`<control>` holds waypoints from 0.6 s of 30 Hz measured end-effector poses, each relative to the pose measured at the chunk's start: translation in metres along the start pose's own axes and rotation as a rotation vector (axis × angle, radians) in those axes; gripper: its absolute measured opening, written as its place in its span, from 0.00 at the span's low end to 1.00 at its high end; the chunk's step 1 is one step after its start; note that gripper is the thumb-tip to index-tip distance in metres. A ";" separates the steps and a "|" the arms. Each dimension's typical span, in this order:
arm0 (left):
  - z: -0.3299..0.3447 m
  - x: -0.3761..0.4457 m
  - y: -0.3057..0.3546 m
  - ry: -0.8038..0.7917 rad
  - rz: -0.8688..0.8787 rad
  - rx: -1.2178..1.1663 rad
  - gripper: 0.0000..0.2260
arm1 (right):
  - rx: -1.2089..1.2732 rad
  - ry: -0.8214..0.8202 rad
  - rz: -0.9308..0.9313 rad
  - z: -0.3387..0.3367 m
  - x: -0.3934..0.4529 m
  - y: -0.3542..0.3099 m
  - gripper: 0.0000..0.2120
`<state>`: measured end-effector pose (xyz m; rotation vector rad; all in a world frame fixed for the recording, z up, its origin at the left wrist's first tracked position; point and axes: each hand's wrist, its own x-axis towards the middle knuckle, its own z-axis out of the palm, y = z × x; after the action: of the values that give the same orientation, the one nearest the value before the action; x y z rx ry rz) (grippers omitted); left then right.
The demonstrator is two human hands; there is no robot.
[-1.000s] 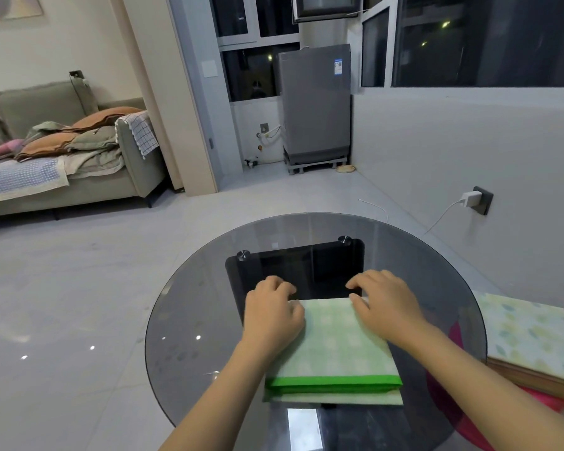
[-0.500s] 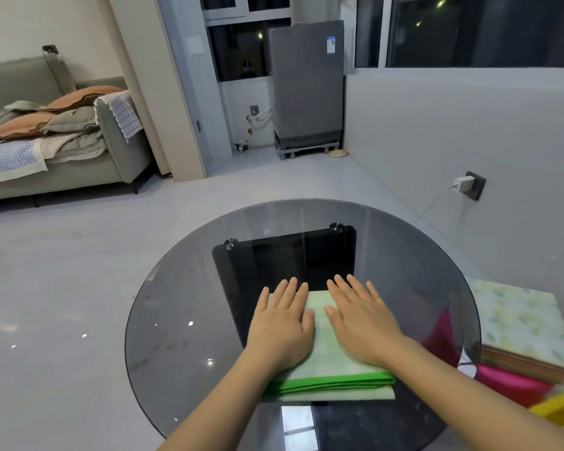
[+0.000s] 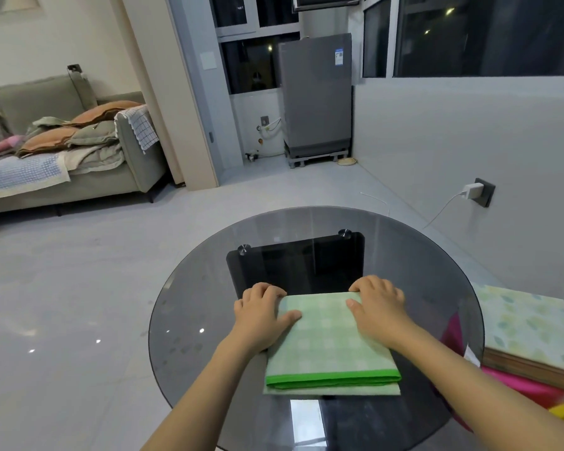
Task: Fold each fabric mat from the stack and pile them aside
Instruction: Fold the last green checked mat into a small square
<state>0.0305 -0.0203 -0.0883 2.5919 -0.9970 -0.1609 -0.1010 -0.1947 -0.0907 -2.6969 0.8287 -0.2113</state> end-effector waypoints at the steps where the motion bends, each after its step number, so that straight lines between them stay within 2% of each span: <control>1: -0.004 0.000 0.001 -0.004 -0.011 -0.021 0.22 | 0.022 -0.043 0.004 -0.007 0.002 -0.001 0.10; 5: -0.016 -0.003 0.011 0.005 -0.030 -0.123 0.18 | 0.169 -0.174 0.014 -0.026 0.001 0.001 0.07; 9: -0.024 -0.016 0.027 0.017 -0.043 -0.307 0.12 | 0.268 -0.192 0.001 -0.039 -0.012 0.012 0.06; 13: -0.037 -0.028 0.048 0.085 -0.029 -0.513 0.06 | 0.353 -0.101 -0.038 -0.077 -0.029 0.030 0.06; 18: -0.057 -0.034 0.101 0.068 0.001 -0.785 0.08 | 0.512 0.097 0.019 -0.129 -0.055 0.059 0.09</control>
<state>-0.0451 -0.0511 0.0012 1.8635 -0.7135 -0.3751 -0.2063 -0.2422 0.0080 -2.2113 0.7093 -0.4823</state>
